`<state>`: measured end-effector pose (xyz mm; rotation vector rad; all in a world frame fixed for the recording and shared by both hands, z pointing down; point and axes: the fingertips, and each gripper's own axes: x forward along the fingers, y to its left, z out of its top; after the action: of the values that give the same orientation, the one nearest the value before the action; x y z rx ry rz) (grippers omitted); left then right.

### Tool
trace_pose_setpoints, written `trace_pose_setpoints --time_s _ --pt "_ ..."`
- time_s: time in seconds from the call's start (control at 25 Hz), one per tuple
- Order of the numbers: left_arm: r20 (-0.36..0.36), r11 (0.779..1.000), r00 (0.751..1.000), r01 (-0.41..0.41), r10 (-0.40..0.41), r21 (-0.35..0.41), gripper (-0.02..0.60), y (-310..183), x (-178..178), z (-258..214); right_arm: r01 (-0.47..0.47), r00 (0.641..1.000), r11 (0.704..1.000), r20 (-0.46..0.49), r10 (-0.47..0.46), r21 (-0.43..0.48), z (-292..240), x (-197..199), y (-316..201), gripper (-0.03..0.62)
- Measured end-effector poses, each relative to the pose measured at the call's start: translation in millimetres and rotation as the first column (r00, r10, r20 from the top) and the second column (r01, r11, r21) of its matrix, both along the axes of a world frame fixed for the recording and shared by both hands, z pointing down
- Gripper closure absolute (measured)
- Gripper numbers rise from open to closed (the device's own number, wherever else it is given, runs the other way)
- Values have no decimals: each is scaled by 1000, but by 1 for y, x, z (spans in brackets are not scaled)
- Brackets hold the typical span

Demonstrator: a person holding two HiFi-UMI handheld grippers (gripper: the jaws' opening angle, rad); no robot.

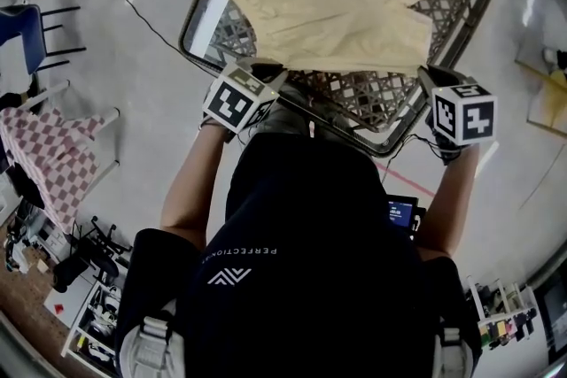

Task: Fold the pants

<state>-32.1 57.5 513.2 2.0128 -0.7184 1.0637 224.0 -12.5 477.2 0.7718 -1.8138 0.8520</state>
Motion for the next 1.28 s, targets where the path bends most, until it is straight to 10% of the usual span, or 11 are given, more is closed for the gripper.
trace_pose_setpoints --time_s 1.28 --pt "-23 980 986 164 -162 116 560 -141 -53 -40 126 986 959 -140 -93 255 -35 -93 -222 545"
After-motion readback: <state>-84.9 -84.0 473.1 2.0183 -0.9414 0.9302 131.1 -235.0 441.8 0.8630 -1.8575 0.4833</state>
